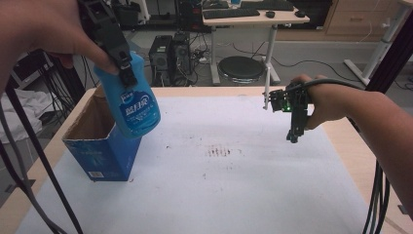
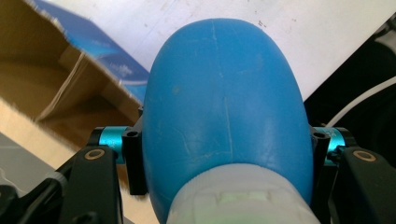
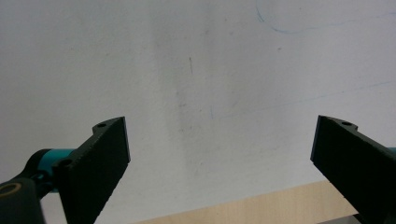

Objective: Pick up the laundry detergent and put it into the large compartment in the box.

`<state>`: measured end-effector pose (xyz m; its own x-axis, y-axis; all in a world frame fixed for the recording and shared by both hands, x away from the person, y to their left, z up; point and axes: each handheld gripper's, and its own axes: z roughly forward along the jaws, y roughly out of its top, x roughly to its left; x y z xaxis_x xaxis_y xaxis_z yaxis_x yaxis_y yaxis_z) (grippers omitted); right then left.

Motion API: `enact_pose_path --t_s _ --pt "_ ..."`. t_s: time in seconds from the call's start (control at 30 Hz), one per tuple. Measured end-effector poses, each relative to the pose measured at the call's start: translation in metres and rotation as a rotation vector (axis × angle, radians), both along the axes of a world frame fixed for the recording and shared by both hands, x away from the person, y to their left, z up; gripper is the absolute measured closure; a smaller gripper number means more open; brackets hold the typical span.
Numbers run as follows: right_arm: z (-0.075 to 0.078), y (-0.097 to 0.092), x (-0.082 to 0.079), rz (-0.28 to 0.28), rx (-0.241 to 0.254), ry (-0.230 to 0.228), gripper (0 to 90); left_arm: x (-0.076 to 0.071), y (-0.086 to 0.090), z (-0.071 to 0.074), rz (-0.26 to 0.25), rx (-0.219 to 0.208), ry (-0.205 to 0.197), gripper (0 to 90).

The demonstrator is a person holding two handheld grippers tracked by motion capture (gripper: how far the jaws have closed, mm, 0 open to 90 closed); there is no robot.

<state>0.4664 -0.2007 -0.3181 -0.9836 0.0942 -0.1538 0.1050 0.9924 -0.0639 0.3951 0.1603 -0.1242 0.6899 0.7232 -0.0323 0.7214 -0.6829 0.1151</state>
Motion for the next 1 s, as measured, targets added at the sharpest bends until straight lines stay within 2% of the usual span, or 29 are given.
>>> enact_pose_path --t_s 0.07,0.27,0.53,0.67,0.83,1.0 --pt "0.001 0.0 -0.001 -0.004 0.006 -0.002 3.6 -0.001 0.007 0.004 0.044 -0.007 0.0 37.7" --pt "0.004 0.004 -0.002 -0.001 0.017 -0.01 3.6 0.0 0.031 0.016 0.142 0.016 -0.007 37.7" --pt "0.003 0.006 -0.003 0.001 0.009 -0.009 3.6 0.005 0.061 0.019 0.258 0.031 -0.008 37.7" --pt "0.003 0.006 -0.003 0.001 0.01 -0.008 3.6 0.008 0.075 0.017 0.316 0.051 -0.012 37.7" --pt "0.003 0.005 -0.001 -0.001 0.009 -0.006 3.6 0.014 0.083 0.01 0.358 0.074 -0.003 37.7" --pt "0.003 0.006 -0.001 0.005 0.001 -0.006 3.6 0.022 0.092 -0.005 0.368 0.069 0.019 37.7"
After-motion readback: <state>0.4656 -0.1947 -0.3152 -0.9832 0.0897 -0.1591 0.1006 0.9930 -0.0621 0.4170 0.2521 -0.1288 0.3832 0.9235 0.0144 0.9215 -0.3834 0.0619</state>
